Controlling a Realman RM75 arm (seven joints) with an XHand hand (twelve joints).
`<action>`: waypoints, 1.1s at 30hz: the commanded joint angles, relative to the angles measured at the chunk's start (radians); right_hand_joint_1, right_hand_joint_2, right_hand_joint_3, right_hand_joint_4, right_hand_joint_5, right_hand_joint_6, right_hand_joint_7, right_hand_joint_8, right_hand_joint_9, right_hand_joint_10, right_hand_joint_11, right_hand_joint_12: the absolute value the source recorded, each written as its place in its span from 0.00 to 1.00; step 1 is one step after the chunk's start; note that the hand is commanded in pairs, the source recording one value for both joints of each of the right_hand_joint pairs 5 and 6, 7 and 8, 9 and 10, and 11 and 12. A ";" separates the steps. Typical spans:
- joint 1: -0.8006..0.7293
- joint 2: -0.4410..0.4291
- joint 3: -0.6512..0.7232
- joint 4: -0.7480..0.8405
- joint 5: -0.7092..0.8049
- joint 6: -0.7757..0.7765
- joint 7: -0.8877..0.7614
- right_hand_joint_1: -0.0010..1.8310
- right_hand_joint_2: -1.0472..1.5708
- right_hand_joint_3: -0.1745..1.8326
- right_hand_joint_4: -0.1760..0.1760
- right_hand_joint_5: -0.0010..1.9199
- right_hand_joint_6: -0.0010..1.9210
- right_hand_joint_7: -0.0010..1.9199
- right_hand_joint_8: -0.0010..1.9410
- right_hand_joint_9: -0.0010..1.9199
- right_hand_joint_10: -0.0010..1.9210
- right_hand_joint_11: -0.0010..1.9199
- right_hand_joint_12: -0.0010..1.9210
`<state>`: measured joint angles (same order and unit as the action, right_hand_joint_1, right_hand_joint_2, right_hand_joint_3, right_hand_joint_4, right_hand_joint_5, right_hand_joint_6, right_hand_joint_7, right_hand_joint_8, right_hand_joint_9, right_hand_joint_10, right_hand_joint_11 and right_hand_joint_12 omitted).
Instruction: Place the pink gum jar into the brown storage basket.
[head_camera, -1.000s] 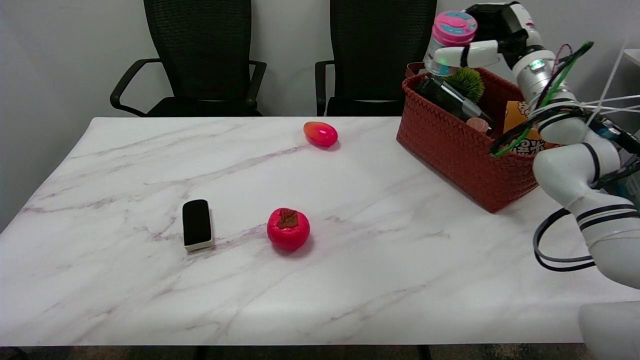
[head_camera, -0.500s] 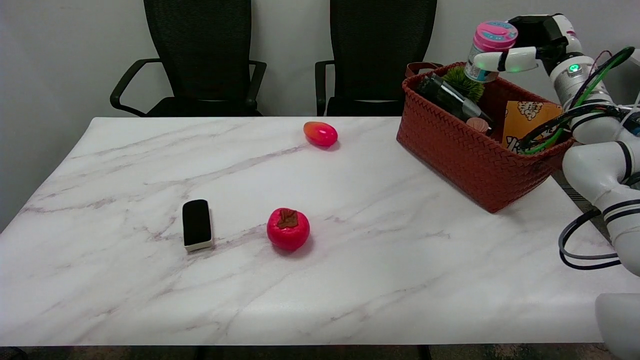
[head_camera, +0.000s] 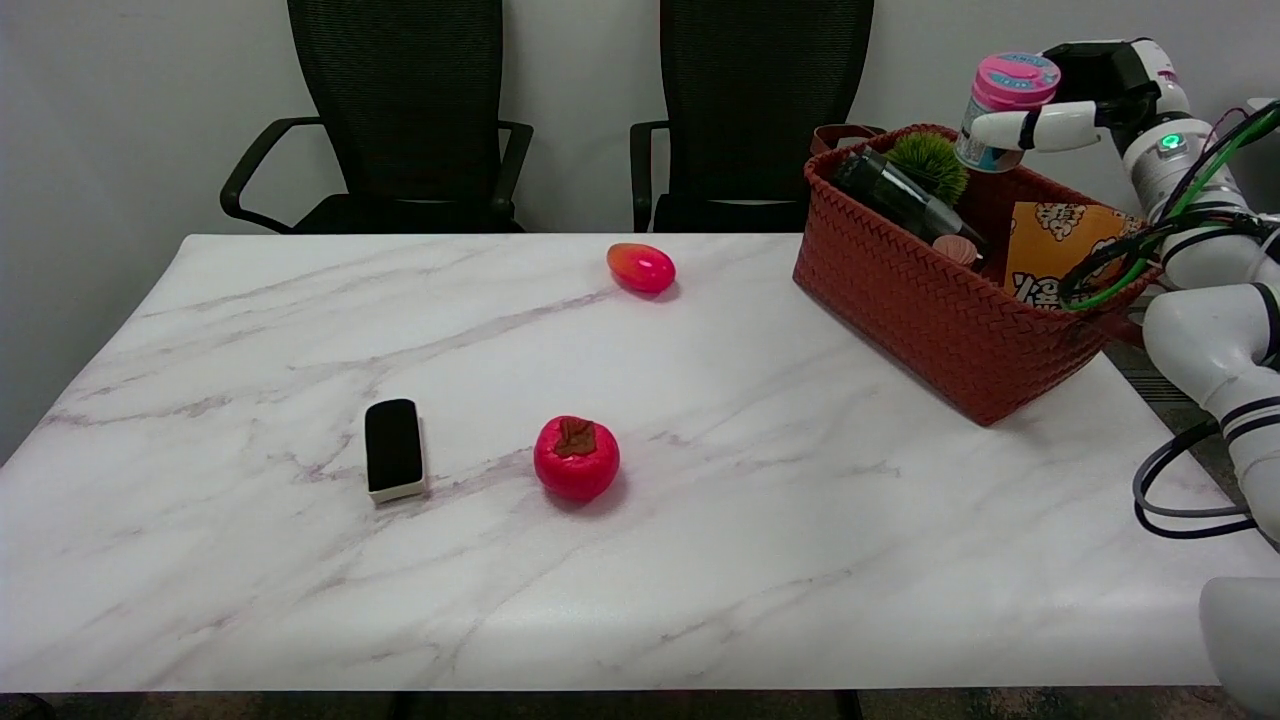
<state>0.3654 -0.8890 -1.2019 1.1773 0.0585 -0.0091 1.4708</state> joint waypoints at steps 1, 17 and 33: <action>0.002 0.010 0.011 -0.030 -0.009 0.004 -0.002 0.77 0.80 0.37 0.50 0.55 0.55 0.65 0.64 0.65 0.65 0.54 0.54; -0.005 0.010 0.008 -0.041 -0.009 0.025 -0.002 0.77 0.80 0.37 0.50 0.55 0.55 0.65 0.64 0.65 0.65 0.54 0.54; -0.003 0.006 -0.063 -0.132 -0.002 0.074 0.005 0.76 0.76 0.40 0.50 0.54 0.54 0.64 0.63 0.65 0.64 0.54 0.54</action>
<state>0.3607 -0.8805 -1.2120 1.1187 0.0514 0.0239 1.4691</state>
